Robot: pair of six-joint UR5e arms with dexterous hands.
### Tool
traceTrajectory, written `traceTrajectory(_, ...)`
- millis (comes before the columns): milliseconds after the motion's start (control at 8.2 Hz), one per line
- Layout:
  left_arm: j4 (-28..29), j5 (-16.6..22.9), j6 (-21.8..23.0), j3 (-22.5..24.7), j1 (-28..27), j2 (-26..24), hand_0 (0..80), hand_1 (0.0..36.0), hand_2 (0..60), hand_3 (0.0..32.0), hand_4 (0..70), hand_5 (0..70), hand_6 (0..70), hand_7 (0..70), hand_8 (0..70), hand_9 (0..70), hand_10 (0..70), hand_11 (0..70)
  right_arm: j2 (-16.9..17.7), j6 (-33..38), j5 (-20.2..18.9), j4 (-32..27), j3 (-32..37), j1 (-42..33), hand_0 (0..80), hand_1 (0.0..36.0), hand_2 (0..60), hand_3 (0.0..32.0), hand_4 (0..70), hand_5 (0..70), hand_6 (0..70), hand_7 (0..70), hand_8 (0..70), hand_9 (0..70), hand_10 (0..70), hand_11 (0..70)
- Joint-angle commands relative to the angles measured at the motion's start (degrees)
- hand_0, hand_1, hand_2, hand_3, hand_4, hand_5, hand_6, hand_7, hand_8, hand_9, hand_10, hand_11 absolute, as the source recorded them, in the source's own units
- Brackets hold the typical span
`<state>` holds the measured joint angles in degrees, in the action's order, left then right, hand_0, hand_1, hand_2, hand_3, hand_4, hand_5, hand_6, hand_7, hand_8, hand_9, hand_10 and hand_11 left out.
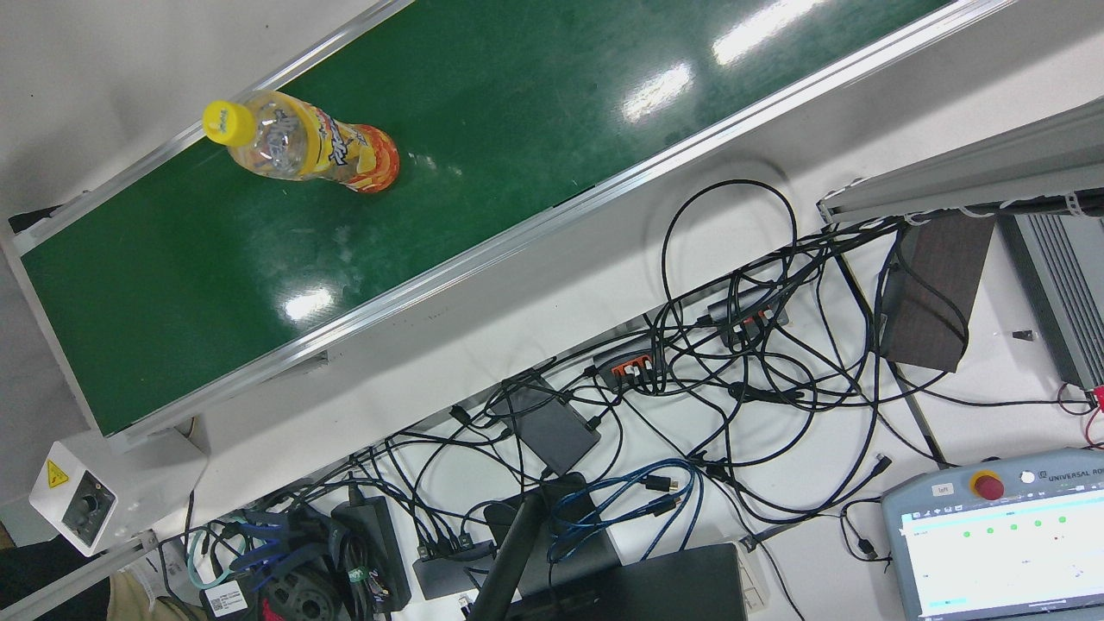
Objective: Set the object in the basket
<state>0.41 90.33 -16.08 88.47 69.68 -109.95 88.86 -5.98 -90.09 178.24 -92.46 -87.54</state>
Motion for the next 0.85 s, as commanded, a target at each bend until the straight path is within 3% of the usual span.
traceTrajectory(0, 0.3, 0.0, -0.2, 0.7, -0.6, -0.3, 61.0, 10.9, 0.0, 0.0, 0.0, 3.8, 0.0, 0.0, 0.0, 0.0, 0.0, 0.0, 0.0, 0.0, 0.0, 0.0, 0.0, 0.0, 0.0, 0.0, 0.0, 0.0, 0.0, 0.0, 0.0, 0.0, 0.0, 0.0, 0.0, 0.0)
traceTrajectory(732, 0.6, 0.0, -0.1, 2.8, -0.3, 2.1, 61.4, 10.8, 0.0, 0.0, 0.0, 1.1, 0.0, 0.0, 0.0, 0.0, 0.0, 0.0, 0.0, 0.0, 0.0, 0.0, 0.0, 0.0, 0.0, 0.0, 0.0, 0.0, 0.0, 0.0, 0.0, 0.0, 0.0, 0.0, 0.0, 0.0)
